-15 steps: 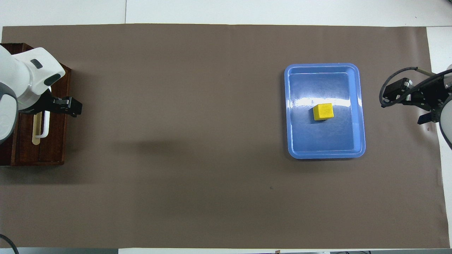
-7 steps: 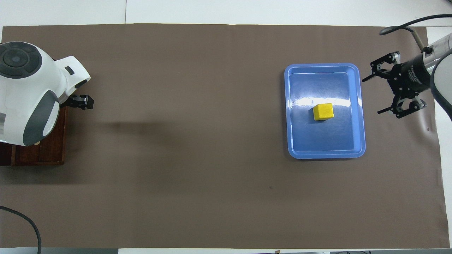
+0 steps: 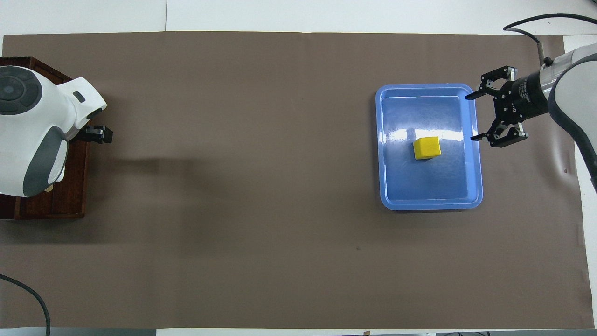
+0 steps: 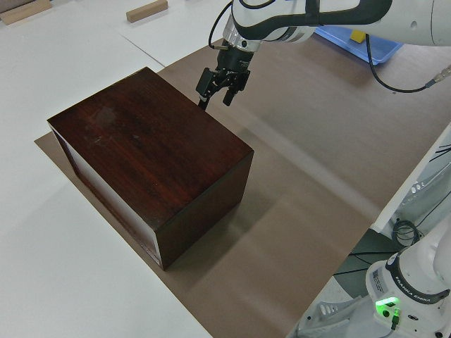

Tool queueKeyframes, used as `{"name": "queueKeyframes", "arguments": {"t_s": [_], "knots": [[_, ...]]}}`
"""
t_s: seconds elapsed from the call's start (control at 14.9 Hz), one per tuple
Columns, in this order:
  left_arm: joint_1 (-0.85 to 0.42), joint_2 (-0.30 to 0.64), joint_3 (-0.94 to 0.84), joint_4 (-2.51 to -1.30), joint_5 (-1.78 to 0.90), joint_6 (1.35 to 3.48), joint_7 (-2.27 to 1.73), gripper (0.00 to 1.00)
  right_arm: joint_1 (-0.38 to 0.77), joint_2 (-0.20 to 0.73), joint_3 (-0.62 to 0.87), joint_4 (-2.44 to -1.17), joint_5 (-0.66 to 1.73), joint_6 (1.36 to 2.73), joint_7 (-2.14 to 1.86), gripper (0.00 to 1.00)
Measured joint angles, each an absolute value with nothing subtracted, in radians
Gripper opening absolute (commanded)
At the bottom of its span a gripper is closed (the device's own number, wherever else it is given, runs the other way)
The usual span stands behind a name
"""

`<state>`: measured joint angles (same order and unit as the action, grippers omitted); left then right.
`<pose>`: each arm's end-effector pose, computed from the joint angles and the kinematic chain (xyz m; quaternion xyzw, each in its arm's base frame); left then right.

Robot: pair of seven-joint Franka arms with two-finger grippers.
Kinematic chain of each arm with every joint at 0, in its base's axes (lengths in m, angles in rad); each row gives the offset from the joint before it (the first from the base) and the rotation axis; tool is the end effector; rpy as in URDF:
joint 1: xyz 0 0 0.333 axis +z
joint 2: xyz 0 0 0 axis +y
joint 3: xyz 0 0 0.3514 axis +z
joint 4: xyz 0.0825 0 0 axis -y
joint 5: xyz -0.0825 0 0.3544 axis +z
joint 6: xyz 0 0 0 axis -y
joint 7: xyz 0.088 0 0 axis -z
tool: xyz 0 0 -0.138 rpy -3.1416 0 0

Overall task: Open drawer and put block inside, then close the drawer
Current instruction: 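Pull the wooden drawer open with the left gripper while the right gripper reaches the tray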

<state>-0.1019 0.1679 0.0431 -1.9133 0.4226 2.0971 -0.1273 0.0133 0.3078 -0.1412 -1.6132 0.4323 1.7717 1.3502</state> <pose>0.5838 -0.0046 0.4340 -0.9800 0.0707 -0.0248 0.1842 0.6182 -0.0203 0.4590 -0.6852 0.7007 0.1644 0.1112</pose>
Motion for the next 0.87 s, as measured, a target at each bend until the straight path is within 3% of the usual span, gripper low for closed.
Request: {"name": "queueKeyframes", "arguments": {"t_s": [0.33, 0.87], "knots": [[-0.101, 0.171, 0.061, -1.958, 0.423, 2.144, -0.127, 1.00, -0.020, 0.359, -0.141, -1.674, 0.524, 1.781, 1.253, 0.98], [-0.135, 0.200, 0.031, -1.959, 0.430, 2.203, -0.283, 1.00, -0.040, 0.403, -0.141, -1.819, 0.701, 1.923, 1.067, 0.98]]}}
